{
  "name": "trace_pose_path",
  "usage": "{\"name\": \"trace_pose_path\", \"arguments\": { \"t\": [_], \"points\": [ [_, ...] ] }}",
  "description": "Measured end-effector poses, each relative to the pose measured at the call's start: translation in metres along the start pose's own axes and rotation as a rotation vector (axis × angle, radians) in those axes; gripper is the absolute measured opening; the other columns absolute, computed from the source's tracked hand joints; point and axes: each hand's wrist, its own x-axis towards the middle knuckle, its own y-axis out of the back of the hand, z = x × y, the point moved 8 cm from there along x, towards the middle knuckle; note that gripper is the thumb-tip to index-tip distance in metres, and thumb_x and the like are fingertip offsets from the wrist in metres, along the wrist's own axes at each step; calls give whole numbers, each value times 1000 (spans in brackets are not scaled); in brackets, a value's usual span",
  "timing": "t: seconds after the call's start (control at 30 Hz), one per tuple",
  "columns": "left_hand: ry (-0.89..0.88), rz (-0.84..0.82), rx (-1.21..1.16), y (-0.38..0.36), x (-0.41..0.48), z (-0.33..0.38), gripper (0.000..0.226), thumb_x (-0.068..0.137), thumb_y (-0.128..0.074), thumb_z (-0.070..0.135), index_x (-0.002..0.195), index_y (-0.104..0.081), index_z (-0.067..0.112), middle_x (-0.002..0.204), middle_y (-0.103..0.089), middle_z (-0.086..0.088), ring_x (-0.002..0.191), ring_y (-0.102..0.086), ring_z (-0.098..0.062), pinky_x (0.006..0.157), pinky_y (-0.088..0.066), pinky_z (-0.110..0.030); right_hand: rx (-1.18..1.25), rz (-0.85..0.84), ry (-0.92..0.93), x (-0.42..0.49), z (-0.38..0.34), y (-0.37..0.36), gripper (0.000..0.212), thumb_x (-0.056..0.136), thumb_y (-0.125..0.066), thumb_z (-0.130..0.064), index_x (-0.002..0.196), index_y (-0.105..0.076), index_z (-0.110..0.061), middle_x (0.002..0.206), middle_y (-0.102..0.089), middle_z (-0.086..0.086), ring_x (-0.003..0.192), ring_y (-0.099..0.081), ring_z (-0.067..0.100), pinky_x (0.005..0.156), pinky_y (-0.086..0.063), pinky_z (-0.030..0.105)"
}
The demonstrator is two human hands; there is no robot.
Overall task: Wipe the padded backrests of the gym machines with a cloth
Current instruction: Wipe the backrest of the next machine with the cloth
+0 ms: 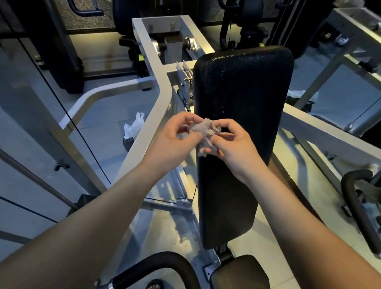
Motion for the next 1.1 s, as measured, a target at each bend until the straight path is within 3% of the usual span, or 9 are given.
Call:
{"name": "trace_pose_path", "arguments": {
  "t": [0.07,0.17,0.27,0.37,0.43,0.67,0.77,0.87,1.1],
  "points": [
    [-86,68,135,4,9,15,15,89,-70,36,102,-63,39,111,-65,2,104,-64,-13,92,-57,-40,-91,30,109,3,-21,2,22,94,-67,-4,115,-66,-11,99,-74,20,90,-73,32,82,-61,36],
    [-223,177,254,12,36,51,21,90,-72,18,102,-63,33,106,-62,5,98,-62,-8,86,-58,-34,-293,89,296,14,-62,4,25,92,-73,-15,116,-66,-16,99,-73,8,89,-73,18,80,-60,30],
    [-372,238,376,18,67,97,28,87,-67,3,104,-66,25,103,-57,7,91,-55,-1,79,-50,-16,-527,260,510,39,-105,13,15,90,-69,-20,105,-68,-25,96,-69,0,86,-69,18,81,-59,39],
    [-408,288,512,18,91,119,25,88,-64,1,104,-73,19,101,-57,2,85,-49,1,75,-41,-6,-779,403,646,61,-130,13,14,90,-66,-12,102,-69,-16,101,-59,5,90,-59,17,78,-44,10],
    [-385,301,561,16,97,115,23,91,-61,0,104,-74,15,100,-57,-2,81,-48,-1,72,-36,-1,-862,408,665,67,-126,7,10,93,-64,-9,102,-67,-10,100,-54,7,87,-55,17,73,-37,5],
    [-422,192,662,-8,65,61,22,88,-64,-4,78,-61,15,90,-46,-2,75,-48,-16,63,-34,-13,-917,352,732,45,-61,12,4,92,-63,-2,94,-63,-5,95,-47,11,77,-50,19,65,-46,31],
    [-441,155,735,-26,45,25,23,81,-63,-14,79,-60,8,86,-44,-5,70,-47,-22,61,-39,-29,-903,317,705,30,-22,17,11,90,-64,3,95,-65,-7,91,-44,10,74,-46,18,63,-43,29],
    [-450,163,743,-36,35,3,18,79,-63,-17,83,-62,1,84,-44,-9,70,-42,-20,64,-34,-23,-896,320,659,28,-3,20,7,91,-65,2,94,-65,-4,91,-44,11,73,-45,18,62,-44,31],
    [-457,116,827,-46,28,-14,19,80,-66,-15,95,-67,-2,87,-49,-14,72,-48,-26,62,-43,-32,-877,316,614,23,22,23,8,91,-64,2,97,-66,-4,92,-45,10,73,-46,18,63,-46,33]
  ]
}}
